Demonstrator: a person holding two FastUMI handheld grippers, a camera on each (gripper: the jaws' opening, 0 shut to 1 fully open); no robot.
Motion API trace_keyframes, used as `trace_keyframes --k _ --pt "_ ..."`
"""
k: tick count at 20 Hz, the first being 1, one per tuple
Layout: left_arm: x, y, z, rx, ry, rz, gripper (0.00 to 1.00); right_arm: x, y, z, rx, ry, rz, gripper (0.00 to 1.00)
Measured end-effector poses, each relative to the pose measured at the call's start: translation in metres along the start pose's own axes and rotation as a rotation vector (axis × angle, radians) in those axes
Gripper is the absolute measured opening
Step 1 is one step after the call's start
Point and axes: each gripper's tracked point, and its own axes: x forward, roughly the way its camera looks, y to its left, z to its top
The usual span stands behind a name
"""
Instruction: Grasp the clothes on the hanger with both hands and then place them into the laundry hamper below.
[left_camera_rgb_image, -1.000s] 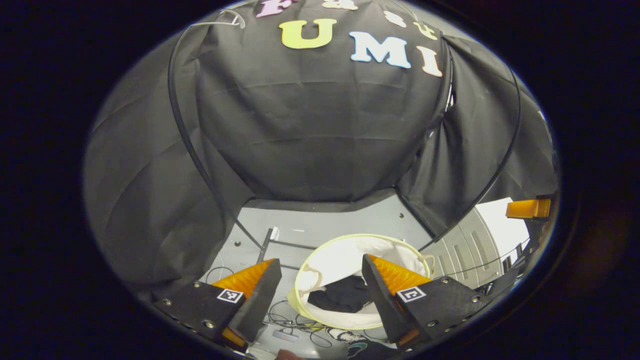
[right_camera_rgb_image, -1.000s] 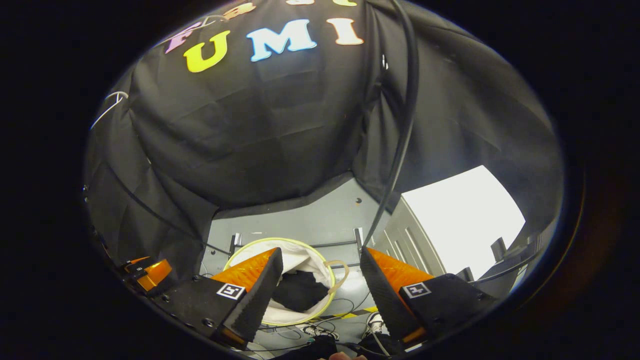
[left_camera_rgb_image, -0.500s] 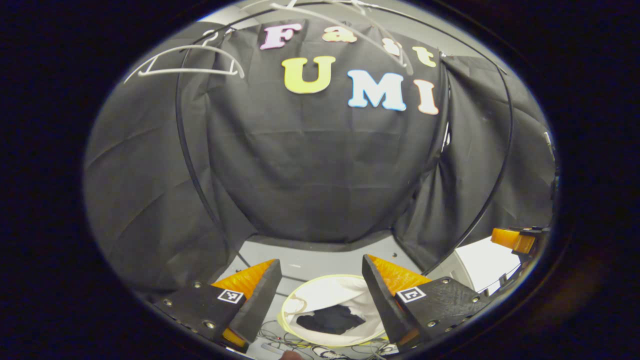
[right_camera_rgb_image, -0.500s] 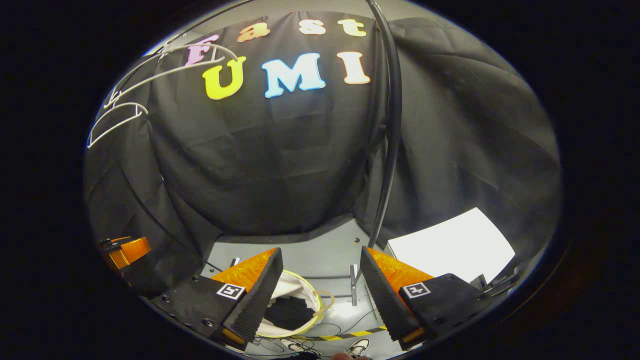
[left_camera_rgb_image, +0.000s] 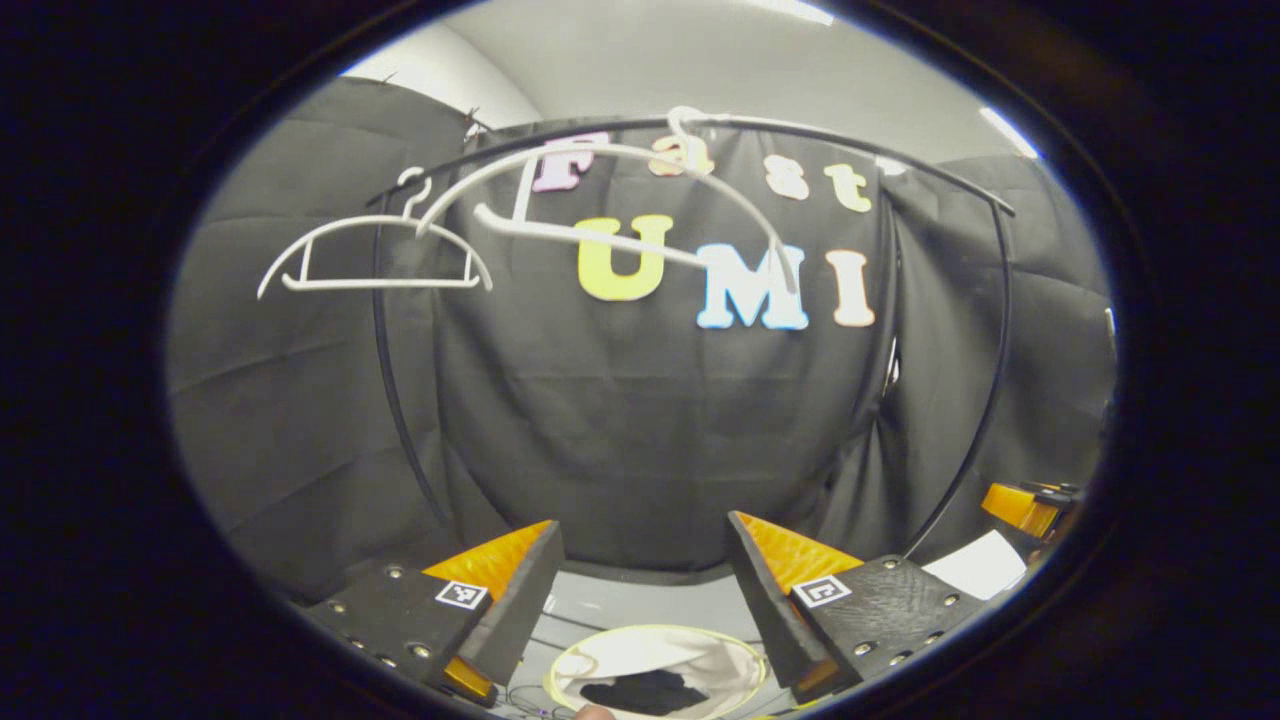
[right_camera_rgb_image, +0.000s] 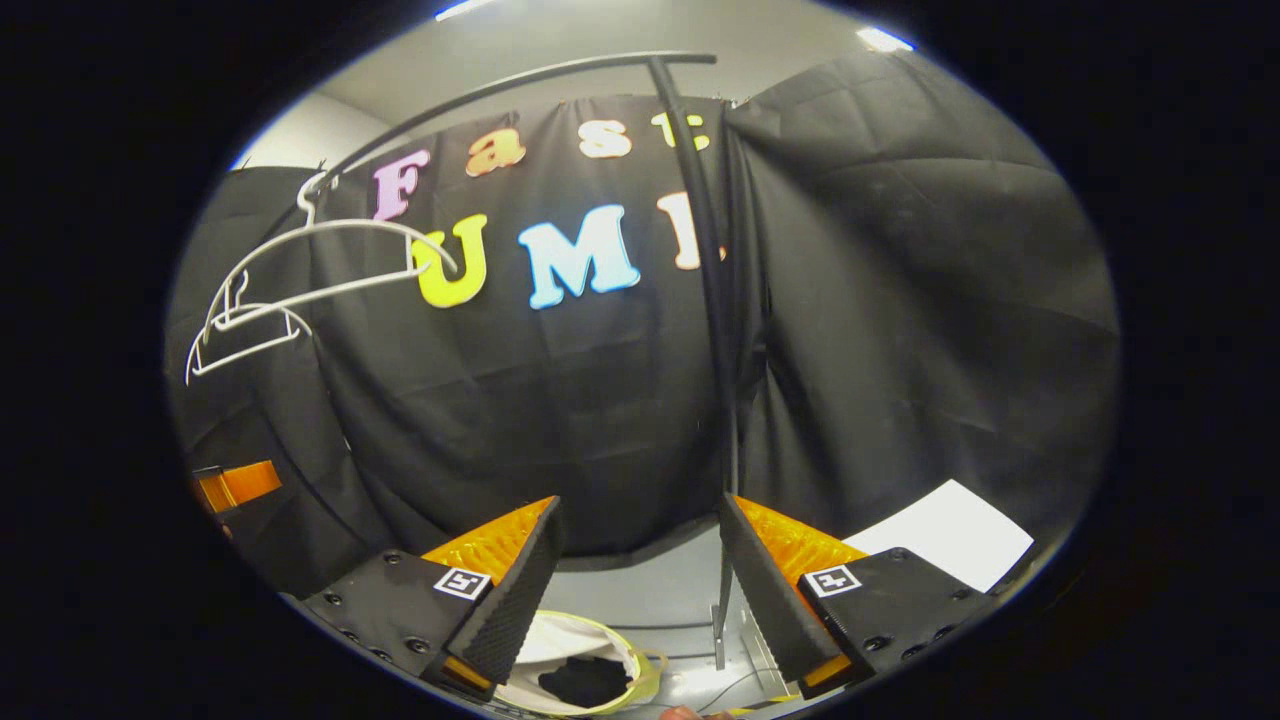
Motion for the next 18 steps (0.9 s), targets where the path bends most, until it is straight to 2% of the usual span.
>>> trace_keyframes --k 1,2,3,5,6,8,9,10,11,12,15,16,18 --pt "-0.005 -0.007 0.018 0.005 -0.029 0.001 0.94 -0.003 -0.007 0.013 0.010 -0.031 0.001 0.98" --pt "-0.011 -0.011 0.037 0.006 -0.057 0.003 0.94 -0.006 -0.013 0.026 0.018 -0.064 0.001 0.93" --pt "-0.015 -0.014 0.055 0.003 -0.086 0.003 0.94 -0.008 -0.019 0.040 0.023 -0.099 0.002 0.98" --pt "-0.023 -0.030 0.086 -0.010 -0.139 -0.005 0.94 -0.013 -0.030 0.065 0.017 -0.161 0.004 0.98" --pt "-0.030 -0.039 0.101 -0.023 -0.164 -0.011 0.94 -0.016 -0.037 0.074 0.003 -0.183 -0.001 0.92" --pt "-0.048 -0.056 0.128 -0.046 -0.213 -0.022 0.94 -0.022 -0.049 0.094 -0.022 -0.223 -0.007 0.92" --pt "-0.057 -0.062 0.136 -0.051 -0.238 -0.021 0.94 -0.026 -0.052 0.104 -0.026 -0.248 -0.003 0.98" --pt "-0.067 -0.066 0.145 -0.053 -0.260 -0.013 0.94 -0.030 -0.053 0.115 -0.028 -0.273 0.001 0.98" --pt "-0.076 -0.071 0.150 -0.055 -0.287 -0.003 0.94 -0.036 -0.058 0.122 -0.024 -0.293 0.004 0.92" --pt "-0.084 -0.075 0.150 -0.061 -0.299 0.008 0.94 -0.041 -0.060 0.128 -0.018 -0.313 0.012 1.00" --pt "-0.101 -0.087 0.142 -0.090 -0.296 0.013 0.94 -0.055 -0.064 0.133 -0.009 -0.345 0.032 0.98" --pt "-0.108 -0.089 0.141 -0.094 -0.298 0.013 0.94 -0.060 -0.067 0.132 -0.016 -0.349 0.030 0.92" --pt "-0.120 -0.091 0.143 -0.085 -0.310 0.007 0.94 -0.066 -0.070 0.125 -0.032 -0.340 0.033 0.92"
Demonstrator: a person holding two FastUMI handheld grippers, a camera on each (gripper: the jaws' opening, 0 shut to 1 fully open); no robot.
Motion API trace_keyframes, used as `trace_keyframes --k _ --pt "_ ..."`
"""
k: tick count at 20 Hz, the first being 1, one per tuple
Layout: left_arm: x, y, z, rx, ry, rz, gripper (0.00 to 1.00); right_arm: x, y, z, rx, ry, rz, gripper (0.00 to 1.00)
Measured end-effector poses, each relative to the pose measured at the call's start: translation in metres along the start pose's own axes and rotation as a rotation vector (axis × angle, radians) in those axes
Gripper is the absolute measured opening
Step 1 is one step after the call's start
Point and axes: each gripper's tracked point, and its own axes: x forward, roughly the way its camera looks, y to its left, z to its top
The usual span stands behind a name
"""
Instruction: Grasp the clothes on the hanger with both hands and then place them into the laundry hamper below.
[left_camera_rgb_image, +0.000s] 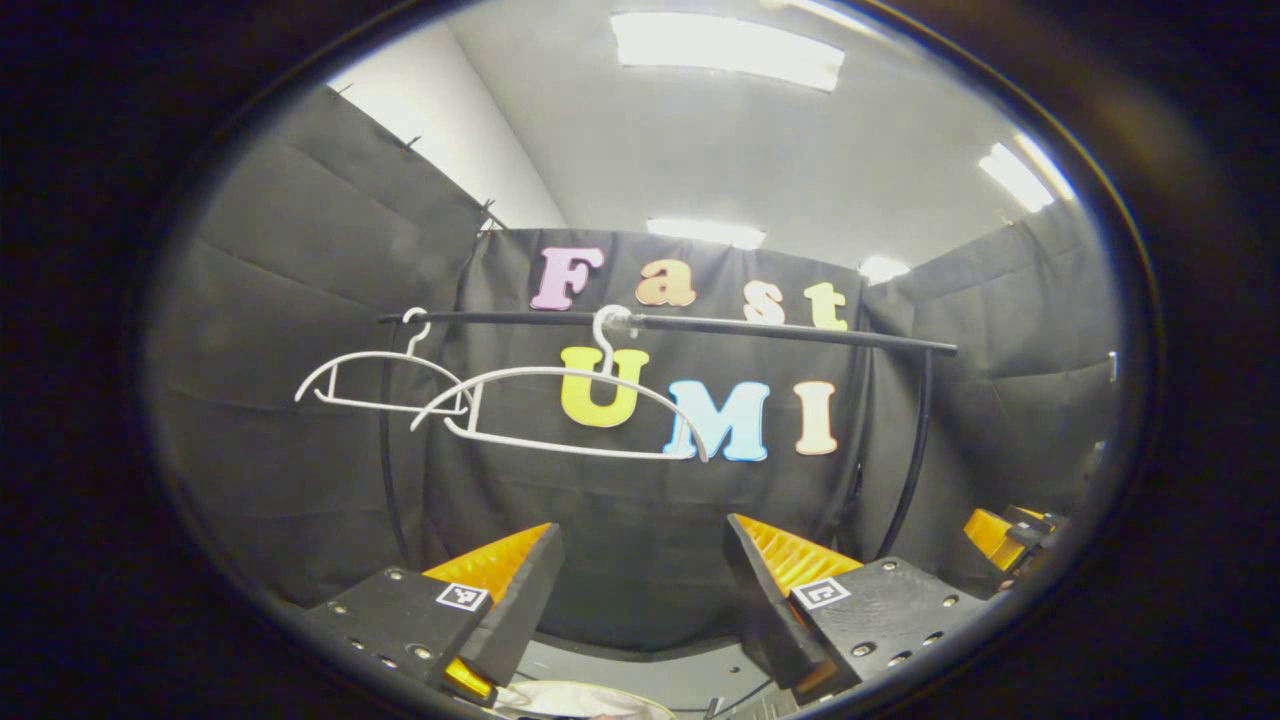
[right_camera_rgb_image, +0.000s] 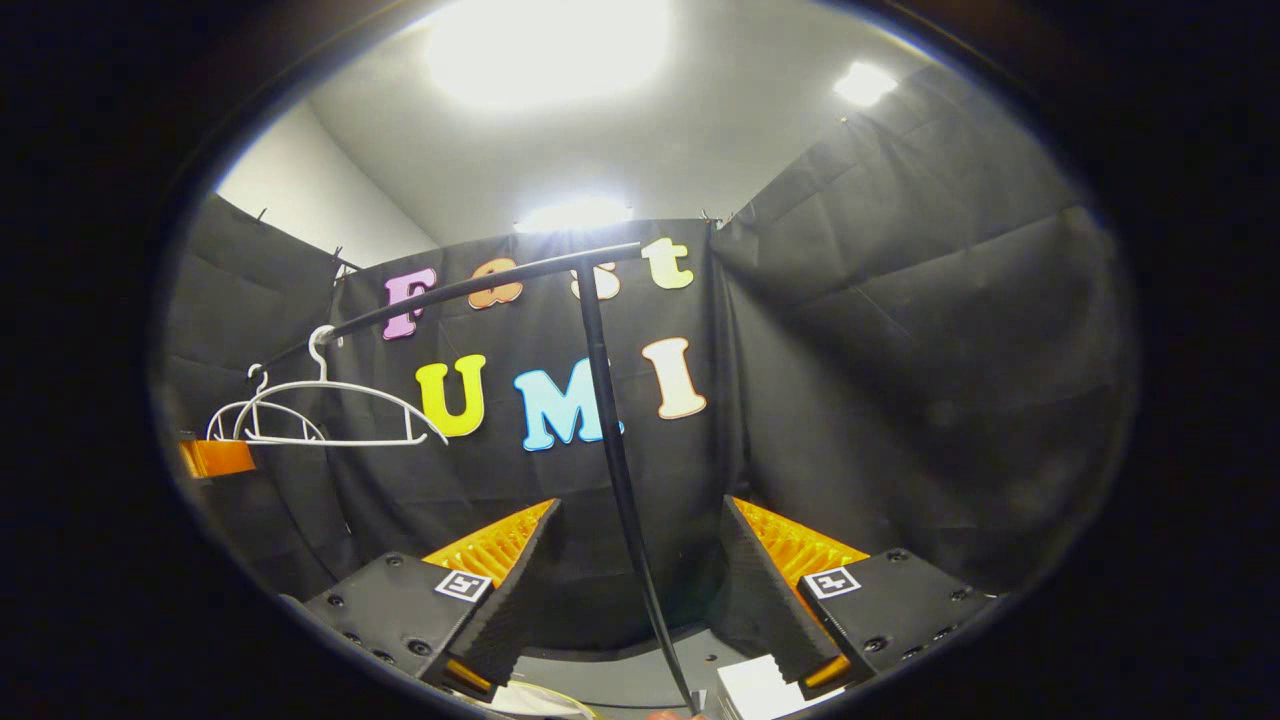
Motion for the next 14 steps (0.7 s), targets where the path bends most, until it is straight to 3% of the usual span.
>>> trace_keyframes --k 2,3,6,7,9,13,14 --pt "-0.008 0.003 0.000 0.013 0.007 0.004 0.94 -0.007 -0.006 -0.012 -0.021 0.035 -0.016 0.98" --pt "-0.010 0.008 -0.003 0.002 0.015 0.020 0.94 -0.010 -0.006 -0.017 -0.023 0.051 -0.017 0.92" --pt "-0.019 0.011 -0.022 -0.068 0.031 0.026 0.94 -0.018 -0.003 -0.028 0.004 0.077 -0.023 0.92" --pt "-0.021 0.015 -0.024 -0.078 0.019 0.030 0.94 -0.019 -0.004 -0.030 0.014 0.078 -0.032 0.98" --pt "-0.020 0.019 -0.024 -0.070 -0.008 0.037 0.94 -0.018 -0.005 -0.029 0.036 0.060 -0.054 0.98" --pt "0.001 0.021 -0.024 -0.030 0.005 -0.006 0.94 -0.010 0.001 -0.021 0.023 0.019 -0.117 0.98" --pt "0.006 0.022 -0.022 -0.027 0.004 -0.020 0.94 -0.008 0.009 -0.021 0.027 0.026 -0.121 0.92"
